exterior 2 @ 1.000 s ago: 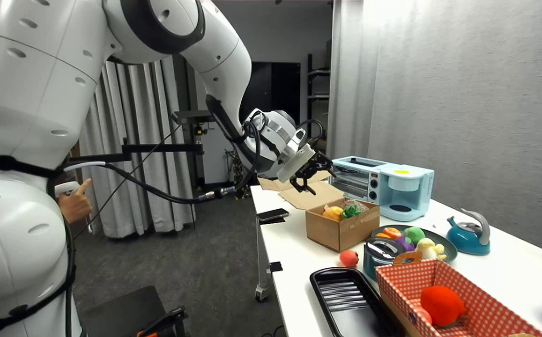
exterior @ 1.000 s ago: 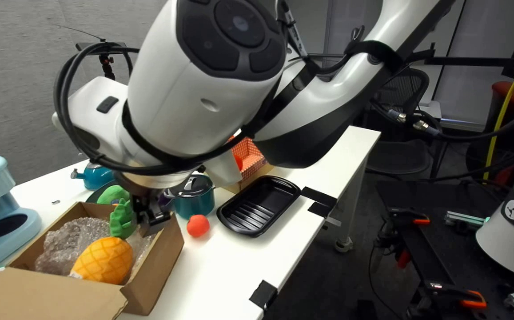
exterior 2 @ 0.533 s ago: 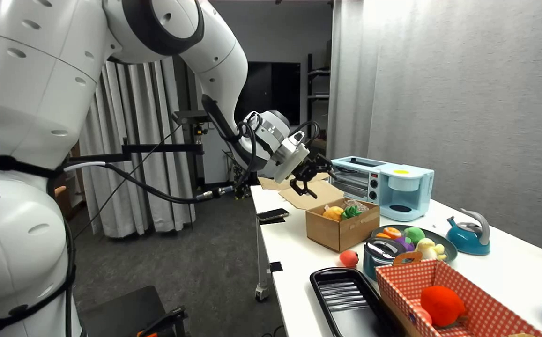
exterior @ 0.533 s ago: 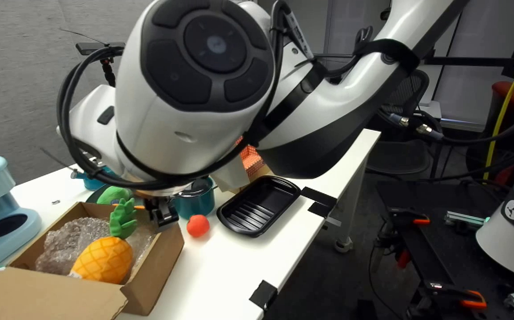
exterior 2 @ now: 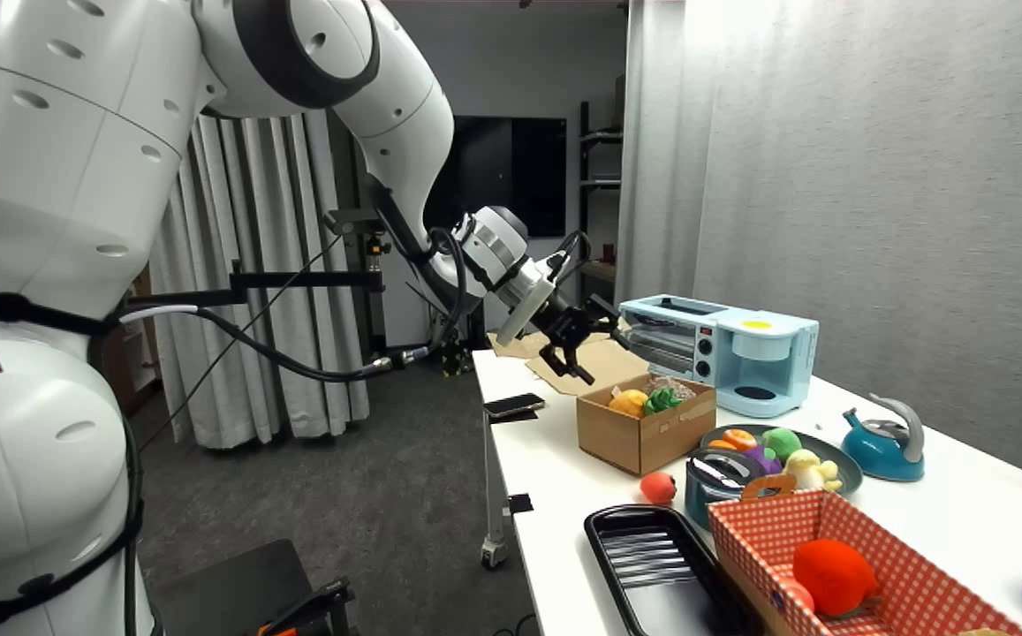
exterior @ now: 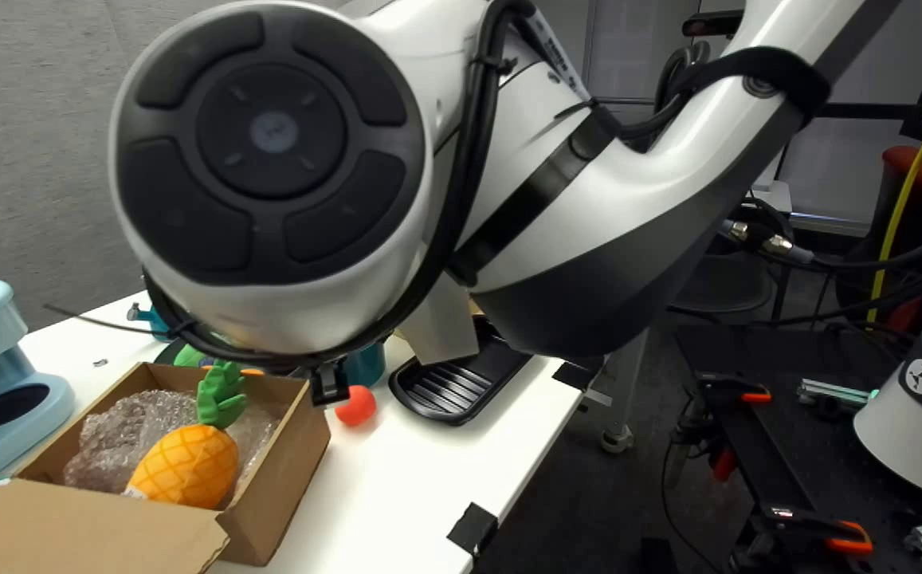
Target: Move the pineapple plushie from the right box to the left box then put the right box on the black plate
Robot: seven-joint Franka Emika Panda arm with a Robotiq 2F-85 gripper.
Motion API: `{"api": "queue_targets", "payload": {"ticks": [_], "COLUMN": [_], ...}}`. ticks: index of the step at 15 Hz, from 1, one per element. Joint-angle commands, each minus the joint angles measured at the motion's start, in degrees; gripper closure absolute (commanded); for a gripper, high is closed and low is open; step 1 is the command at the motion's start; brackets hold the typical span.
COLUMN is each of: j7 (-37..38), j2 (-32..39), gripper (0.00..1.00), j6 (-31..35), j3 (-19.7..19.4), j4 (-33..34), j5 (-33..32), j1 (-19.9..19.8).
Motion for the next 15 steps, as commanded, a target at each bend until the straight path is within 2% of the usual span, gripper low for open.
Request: {"api": "queue_targets", "payload": {"ticks": [1,2,3,5,9,12,15], "j7": [2.54,3.41,4.66,7.80,11.64,12.16,10.52], "j2": [0.28,0.43,-6.56,-8.27,-14.53,-18.90,-20.85], "gripper": [0.00,0.00,0.00,0.00,0.00,0.00,0.01], "j6": [-7.19,-8.55,-2.18,-3.72,-3.72,-3.33,-0.69], "j3": [1.76,2.00,-0.06,-1.46,-5.42,-7.84,-9.12], "j4": [1.88,2.39,-8.62,-11.21,-20.51,-26.13,-28.58], "j5": [9.09,11.52,10.88,11.55,9.35,8.58,9.02], "j1": [0.51,0.66,-3.76,-4.07,-8.92,-12.59,-15.49]}}
